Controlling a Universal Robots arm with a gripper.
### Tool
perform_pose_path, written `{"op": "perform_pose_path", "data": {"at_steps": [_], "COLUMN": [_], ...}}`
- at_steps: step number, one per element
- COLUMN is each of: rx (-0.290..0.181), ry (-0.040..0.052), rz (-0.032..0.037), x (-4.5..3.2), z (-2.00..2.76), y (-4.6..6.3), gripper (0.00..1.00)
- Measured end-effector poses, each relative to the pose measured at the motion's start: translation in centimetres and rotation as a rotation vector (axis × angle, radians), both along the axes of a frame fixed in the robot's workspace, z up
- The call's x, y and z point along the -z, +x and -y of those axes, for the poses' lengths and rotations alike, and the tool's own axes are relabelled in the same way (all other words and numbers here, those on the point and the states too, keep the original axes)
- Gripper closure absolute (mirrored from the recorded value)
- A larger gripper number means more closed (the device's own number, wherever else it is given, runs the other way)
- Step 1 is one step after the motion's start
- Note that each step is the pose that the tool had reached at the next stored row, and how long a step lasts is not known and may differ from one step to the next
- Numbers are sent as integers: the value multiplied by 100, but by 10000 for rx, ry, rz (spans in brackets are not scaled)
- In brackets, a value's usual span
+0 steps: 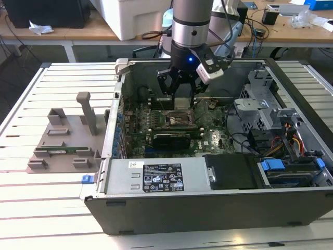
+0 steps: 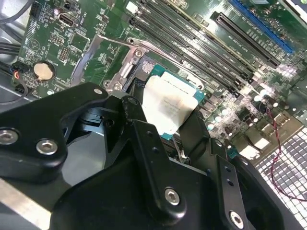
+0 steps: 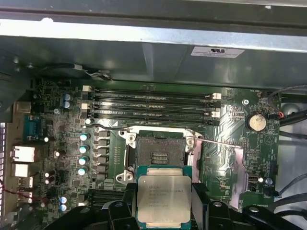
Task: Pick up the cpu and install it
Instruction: 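Pick up the cpu and move it towards the insertion slot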
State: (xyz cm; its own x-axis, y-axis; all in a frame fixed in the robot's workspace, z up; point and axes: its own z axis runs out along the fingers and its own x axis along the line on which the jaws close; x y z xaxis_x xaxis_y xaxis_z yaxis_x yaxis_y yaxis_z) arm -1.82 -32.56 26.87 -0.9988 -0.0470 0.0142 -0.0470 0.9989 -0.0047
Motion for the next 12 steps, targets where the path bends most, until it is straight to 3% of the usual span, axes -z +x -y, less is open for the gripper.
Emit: {"op": "perform_pose_path", "data": {"at_steps": [4, 7, 10, 12], "rx": [0, 1, -1, 0], "ry": [-1, -7, -110, -111], "rz": [-4, -5, -5, -4], "x": [86, 145, 153, 153], "z": [-18, -61, -92, -92], "y": [31, 56, 57, 56], "gripper": [46, 46, 46, 46]}}
